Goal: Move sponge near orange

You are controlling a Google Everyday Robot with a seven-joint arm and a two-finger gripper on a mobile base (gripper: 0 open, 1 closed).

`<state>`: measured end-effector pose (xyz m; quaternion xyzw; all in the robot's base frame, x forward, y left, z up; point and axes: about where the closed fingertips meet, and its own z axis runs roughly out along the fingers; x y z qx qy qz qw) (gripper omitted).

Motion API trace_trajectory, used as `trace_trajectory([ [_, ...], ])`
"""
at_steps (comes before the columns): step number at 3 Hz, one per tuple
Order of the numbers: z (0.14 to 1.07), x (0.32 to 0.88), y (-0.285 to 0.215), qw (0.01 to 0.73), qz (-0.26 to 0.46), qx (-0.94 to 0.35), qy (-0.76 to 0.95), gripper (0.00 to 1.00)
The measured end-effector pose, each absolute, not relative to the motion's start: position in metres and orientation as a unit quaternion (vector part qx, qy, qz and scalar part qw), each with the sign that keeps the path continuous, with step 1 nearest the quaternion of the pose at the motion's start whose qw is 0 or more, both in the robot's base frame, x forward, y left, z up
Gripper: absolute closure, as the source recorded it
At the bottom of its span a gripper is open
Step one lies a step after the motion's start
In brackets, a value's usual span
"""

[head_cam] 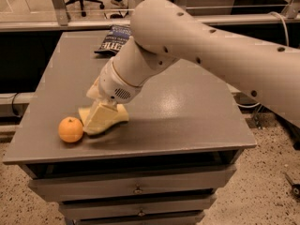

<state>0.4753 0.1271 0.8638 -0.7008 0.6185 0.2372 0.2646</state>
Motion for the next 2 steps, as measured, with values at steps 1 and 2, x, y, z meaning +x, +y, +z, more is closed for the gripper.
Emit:
trace_trajectory([
  [1,0.862,0.474,0.129,0.263,0.240,-0.701,0.618,0.00],
  [2,0.865,0.480,0.110,0.271,0.234,-0.694,0.624,0.00],
])
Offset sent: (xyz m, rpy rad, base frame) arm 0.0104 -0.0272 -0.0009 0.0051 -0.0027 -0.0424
